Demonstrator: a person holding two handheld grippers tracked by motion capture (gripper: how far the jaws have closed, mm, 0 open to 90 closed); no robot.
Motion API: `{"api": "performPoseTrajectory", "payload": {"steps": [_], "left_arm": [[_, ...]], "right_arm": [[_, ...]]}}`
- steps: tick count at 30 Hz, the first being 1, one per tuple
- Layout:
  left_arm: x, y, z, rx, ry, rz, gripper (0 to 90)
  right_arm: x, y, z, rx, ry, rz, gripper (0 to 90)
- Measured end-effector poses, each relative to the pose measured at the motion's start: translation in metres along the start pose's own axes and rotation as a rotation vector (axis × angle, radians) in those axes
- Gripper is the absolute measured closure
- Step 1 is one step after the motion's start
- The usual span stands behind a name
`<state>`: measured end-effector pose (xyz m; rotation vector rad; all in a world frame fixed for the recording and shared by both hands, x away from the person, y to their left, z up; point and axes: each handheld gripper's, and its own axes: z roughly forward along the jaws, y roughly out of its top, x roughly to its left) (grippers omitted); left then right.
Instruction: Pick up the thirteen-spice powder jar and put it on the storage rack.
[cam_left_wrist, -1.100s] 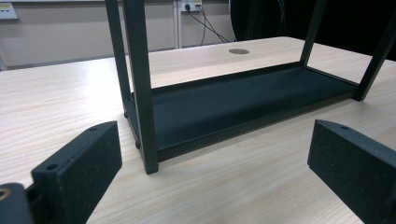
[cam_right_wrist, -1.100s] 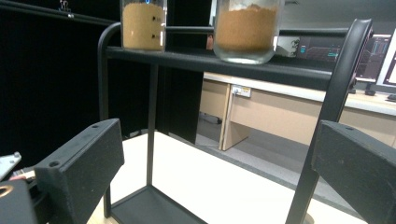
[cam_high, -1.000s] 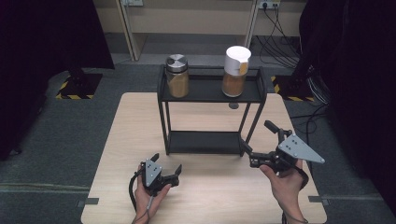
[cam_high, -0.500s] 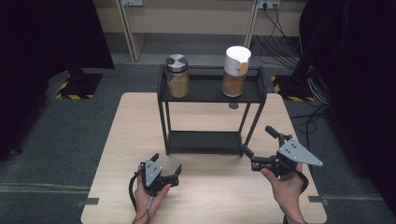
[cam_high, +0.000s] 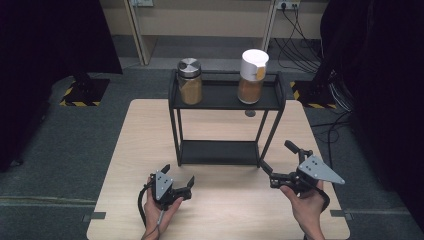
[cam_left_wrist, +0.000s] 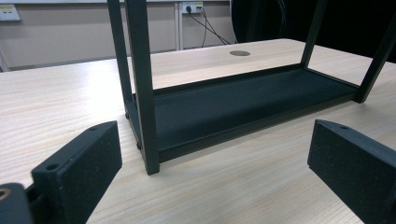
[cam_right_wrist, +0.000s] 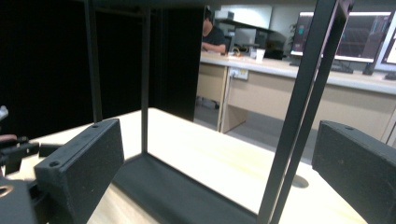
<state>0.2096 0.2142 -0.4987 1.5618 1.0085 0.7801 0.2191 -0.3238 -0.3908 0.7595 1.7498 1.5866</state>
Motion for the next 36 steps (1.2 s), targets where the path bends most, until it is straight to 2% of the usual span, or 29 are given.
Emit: {"api": "performPoseTrajectory", "payload": {"steps": [6,16,36], "left_arm": [[-0.001,0.000,0.000,0.000,0.000,0.000,2.2],[-0.001,0.000,0.000,-0.001,0.001,0.000,2.2],[-0.002,0.000,0.000,0.002,0.001,0.005,2.2]], "right_arm": [[-0.003,-0.011,-0.001,0.040,0.005,0.020,2.5],[-0.004,-0.025,-0.002,0.049,-0.005,0.034,2.5],[-0.005,-0.055,-0.003,0.130,-0.029,0.082,2.5]]}}
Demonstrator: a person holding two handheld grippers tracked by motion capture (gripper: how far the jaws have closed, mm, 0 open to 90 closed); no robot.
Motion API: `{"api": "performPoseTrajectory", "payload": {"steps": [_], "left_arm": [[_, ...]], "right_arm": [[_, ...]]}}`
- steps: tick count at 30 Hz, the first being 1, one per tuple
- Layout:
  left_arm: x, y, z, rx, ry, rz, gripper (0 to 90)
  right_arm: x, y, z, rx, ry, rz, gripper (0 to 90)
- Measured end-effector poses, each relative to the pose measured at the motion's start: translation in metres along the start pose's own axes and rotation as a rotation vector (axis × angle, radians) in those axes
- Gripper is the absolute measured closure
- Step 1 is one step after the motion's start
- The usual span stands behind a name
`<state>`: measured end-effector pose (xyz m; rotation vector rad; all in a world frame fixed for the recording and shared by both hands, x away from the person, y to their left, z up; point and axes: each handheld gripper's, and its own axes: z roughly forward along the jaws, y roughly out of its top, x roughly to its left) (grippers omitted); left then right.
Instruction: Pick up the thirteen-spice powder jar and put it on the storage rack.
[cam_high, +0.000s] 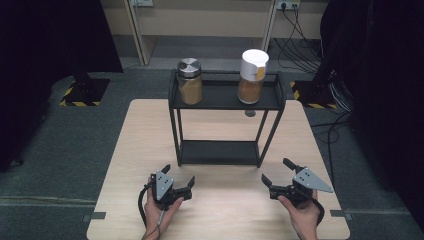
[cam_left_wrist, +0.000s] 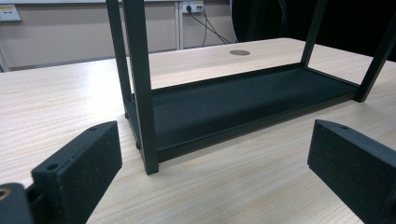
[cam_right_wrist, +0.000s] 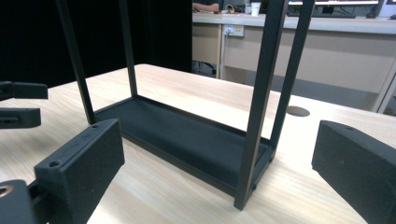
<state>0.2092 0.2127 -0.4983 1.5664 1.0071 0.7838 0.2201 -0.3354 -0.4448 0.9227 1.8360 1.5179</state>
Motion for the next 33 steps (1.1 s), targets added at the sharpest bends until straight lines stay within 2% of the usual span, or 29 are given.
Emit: {"api": "performPoseTrajectory", "payload": {"steps": [10,23,33], "left_arm": [[0.000,0.000,0.000,0.000,0.001,-0.002,2.2],[0.000,0.000,0.000,0.000,0.001,0.000,2.2],[0.000,0.000,0.000,0.001,0.001,-0.002,2.2]], "right_arm": [[0.000,-0.008,0.001,0.018,0.001,0.006,2.4],[-0.003,-0.025,0.004,0.052,0.004,0.049,2.3],[-0.005,-0.033,0.008,0.078,0.016,0.052,1.4]]}}
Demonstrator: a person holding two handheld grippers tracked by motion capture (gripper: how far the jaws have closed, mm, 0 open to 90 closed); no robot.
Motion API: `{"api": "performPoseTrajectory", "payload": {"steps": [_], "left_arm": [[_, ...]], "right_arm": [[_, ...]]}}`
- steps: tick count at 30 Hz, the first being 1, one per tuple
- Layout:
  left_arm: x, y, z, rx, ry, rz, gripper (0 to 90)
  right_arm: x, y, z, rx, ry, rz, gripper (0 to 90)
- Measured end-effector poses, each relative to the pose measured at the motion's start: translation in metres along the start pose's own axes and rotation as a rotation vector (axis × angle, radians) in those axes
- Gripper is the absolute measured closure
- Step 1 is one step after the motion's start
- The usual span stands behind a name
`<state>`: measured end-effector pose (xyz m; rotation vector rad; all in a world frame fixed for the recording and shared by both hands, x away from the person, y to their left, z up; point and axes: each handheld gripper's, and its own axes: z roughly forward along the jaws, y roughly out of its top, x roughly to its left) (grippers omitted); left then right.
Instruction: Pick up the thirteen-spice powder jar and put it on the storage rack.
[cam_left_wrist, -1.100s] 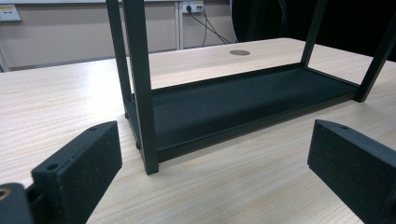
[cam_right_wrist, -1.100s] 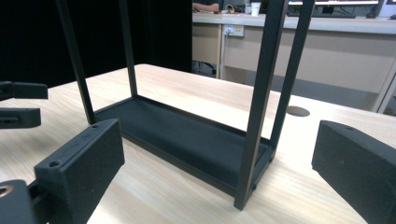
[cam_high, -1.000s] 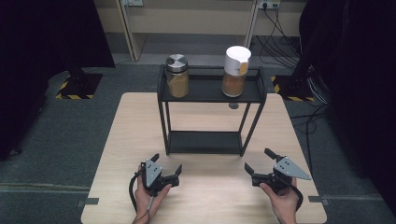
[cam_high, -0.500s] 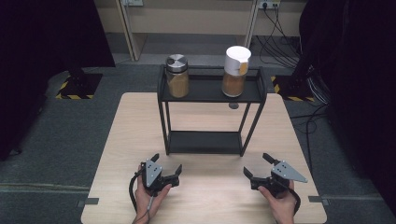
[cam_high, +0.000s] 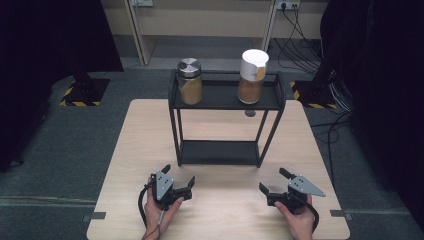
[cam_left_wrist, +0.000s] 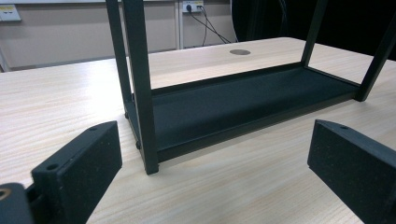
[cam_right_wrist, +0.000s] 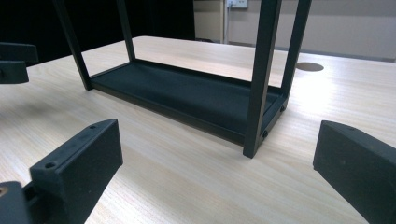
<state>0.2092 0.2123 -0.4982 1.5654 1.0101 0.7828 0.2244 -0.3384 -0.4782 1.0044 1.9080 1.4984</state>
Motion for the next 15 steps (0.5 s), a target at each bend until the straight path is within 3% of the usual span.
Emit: {"api": "performPoseTrajectory", "payload": {"steps": [15], "left_arm": [[0.0002,0.0004,0.0002,0.002,-0.001,0.001,2.2]], "right_arm": [[-0.0013,-0.0061,0.0019,0.006,0.010,0.019,1.4]]}}
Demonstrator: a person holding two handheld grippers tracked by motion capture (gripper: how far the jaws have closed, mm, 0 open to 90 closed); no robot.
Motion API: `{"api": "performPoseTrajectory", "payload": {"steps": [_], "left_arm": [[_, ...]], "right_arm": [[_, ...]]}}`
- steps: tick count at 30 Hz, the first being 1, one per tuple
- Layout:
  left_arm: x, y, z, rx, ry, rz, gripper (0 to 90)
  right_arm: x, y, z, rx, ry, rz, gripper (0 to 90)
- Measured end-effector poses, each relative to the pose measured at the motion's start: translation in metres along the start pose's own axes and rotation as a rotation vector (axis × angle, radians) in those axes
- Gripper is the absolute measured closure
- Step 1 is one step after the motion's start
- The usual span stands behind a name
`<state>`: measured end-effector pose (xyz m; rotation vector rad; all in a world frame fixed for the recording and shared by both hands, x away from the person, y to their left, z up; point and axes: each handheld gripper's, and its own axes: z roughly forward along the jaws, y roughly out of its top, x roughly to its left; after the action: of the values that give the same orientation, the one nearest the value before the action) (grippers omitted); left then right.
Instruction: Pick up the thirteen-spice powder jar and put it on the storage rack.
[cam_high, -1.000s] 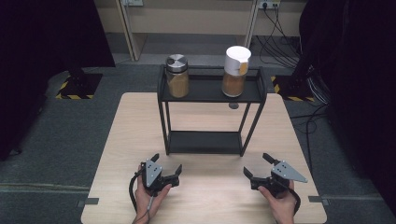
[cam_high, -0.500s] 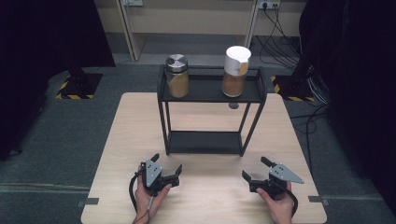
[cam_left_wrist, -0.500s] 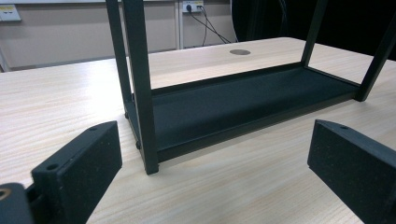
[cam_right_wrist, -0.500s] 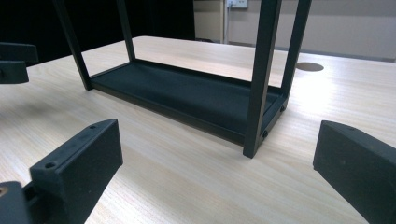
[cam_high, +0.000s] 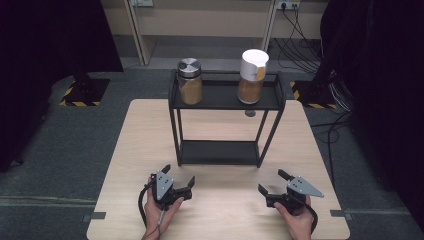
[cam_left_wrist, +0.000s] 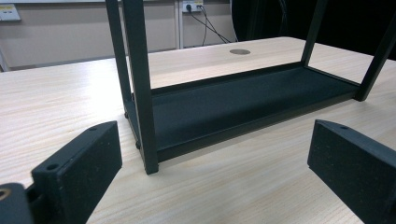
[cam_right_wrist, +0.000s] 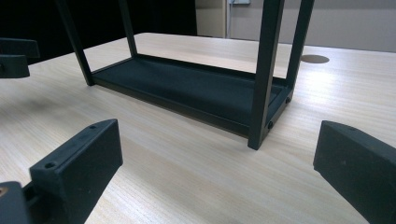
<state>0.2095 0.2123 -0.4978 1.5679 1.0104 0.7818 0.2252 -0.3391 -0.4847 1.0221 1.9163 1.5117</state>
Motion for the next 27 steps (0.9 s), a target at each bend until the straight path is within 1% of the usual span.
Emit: {"api": "performPoseTrajectory", "payload": {"steps": [7,12,27], "left_arm": [[-0.0001,0.0004,0.0002,0.002,0.000,0.000,2.2],[-0.0005,0.0008,0.0012,0.003,-0.003,0.004,2.2],[-0.0002,0.0009,0.0015,0.004,-0.004,-0.002,2.2]], "right_arm": [[-0.0004,-0.0012,-0.0006,-0.006,-0.002,0.008,1.6],[0.0006,-0.0040,-0.0022,-0.022,-0.012,0.020,1.7],[0.0008,-0.0032,-0.0020,-0.017,-0.010,0.016,1.7]]}}
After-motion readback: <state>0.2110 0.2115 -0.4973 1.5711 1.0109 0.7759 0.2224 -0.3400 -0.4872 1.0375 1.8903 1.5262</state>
